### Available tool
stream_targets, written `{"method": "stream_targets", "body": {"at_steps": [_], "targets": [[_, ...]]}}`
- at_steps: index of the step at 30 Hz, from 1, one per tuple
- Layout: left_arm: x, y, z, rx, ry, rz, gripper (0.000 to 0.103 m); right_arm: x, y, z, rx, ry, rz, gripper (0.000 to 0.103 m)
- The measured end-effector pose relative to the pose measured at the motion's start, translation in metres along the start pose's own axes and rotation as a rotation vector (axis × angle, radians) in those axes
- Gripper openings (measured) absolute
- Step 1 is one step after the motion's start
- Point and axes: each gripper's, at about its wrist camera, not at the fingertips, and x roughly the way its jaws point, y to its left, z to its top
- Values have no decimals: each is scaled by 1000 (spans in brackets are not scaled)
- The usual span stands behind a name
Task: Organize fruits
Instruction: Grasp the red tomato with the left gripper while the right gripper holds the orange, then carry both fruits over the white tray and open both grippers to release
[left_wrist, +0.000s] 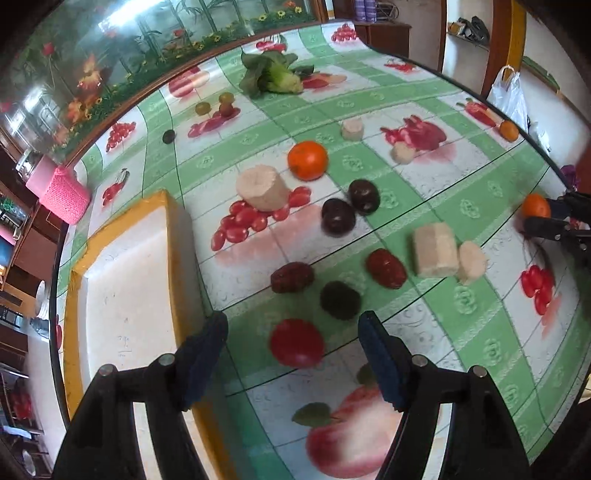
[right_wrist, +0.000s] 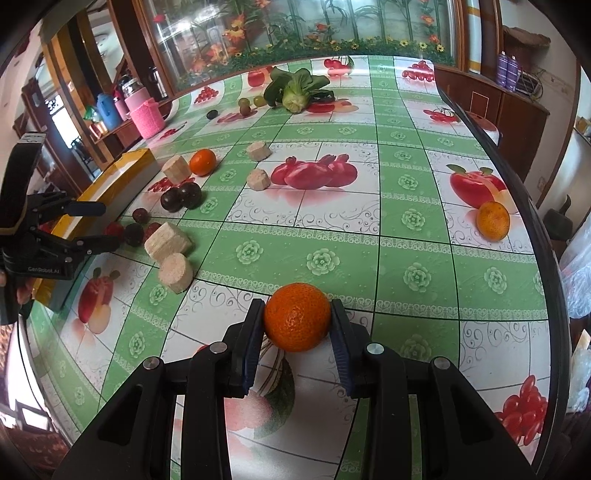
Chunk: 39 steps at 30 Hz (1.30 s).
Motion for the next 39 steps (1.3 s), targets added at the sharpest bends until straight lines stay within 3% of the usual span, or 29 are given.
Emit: {"method": "stream_targets", "body": {"at_steps": [2, 5, 8, 14, 21, 27, 32, 39], "targets": [[9, -4, 0, 43, 31, -11, 55, 1, 1, 0, 1, 4, 5, 34], [10, -11, -1, 91, 30, -20, 45, 0, 2, 0, 2, 4, 8, 34], [11, -8, -1, 74, 31, -38, 36, 0, 2, 0, 4, 4, 9, 34], [0, -13, -14, 1, 29, -72, 36, -3, 7, -1, -12, -7, 1, 34], [-31, -36, -39, -145, -62, -148, 36, -9, 26, 5, -58, -20, 0, 34], [-57, -20, -53, -303, -158, -208, 36, -7, 59, 14, -105, -19, 27, 34], [-74, 8, -68, -373, -214, -206, 36, -3, 94, 25, -137, -19, 64, 34], [-90, 58, -101, -462, -257, -118, 36, 11, 156, 53, -207, -9, 149, 34]]}}
